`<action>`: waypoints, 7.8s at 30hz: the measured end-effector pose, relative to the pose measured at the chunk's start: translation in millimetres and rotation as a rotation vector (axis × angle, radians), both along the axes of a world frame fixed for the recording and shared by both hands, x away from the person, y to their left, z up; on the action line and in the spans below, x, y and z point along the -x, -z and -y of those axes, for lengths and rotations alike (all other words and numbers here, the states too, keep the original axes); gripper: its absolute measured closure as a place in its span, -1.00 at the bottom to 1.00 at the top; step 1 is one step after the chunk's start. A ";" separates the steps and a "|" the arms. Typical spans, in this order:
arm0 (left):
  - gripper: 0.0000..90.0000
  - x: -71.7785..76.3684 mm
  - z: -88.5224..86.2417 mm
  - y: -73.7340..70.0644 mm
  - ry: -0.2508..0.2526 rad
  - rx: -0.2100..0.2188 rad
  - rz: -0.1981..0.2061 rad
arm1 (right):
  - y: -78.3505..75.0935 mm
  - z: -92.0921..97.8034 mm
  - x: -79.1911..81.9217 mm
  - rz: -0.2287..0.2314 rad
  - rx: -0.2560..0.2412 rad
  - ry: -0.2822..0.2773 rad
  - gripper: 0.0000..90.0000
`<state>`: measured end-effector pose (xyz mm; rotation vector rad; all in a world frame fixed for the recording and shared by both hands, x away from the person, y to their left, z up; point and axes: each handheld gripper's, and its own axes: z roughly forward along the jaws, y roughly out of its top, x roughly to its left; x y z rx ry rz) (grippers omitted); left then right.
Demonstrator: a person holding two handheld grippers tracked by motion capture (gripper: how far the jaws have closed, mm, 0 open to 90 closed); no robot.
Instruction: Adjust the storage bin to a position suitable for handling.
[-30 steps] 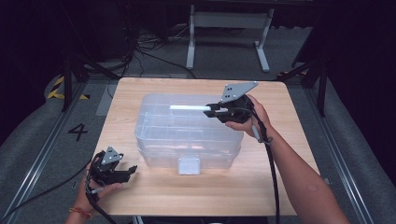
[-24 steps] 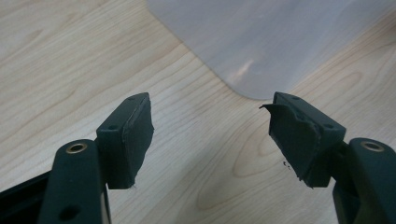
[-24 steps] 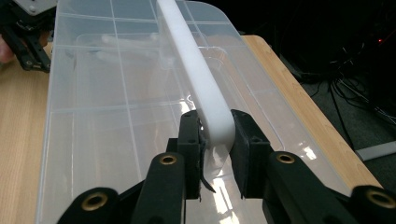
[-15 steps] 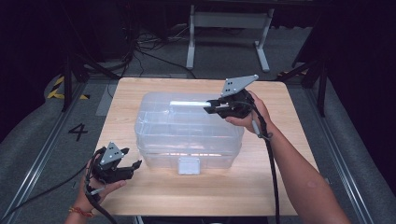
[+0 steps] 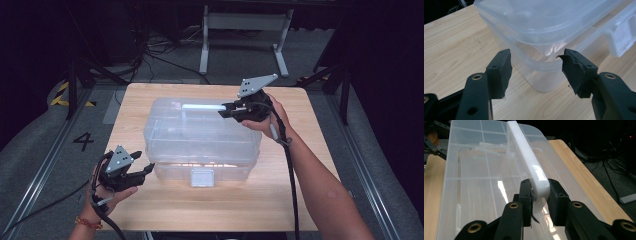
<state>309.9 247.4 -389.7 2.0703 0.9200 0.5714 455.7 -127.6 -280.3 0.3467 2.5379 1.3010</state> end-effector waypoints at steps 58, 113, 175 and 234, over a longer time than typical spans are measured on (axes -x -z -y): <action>0.96 -13.0 4.8 -27.9 0.025 0.056 0.093 | -12.6 78.3 15.4 0.083 -0.089 0.178 0.51; 0.92 -35.5 5.7 -65.5 0.050 0.002 0.121 | 67.0 97.0 70.5 0.242 -0.229 0.240 0.13; -0.16 -9.4 -24.4 63.4 0.004 -0.179 -0.151 | 38.7 75.4 46.0 0.467 -0.278 0.511 0.79; -0.59 -8.8 -43.1 91.5 -0.093 -0.036 -0.190 | 15.7 69.2 -10.2 0.361 -0.258 0.594 0.87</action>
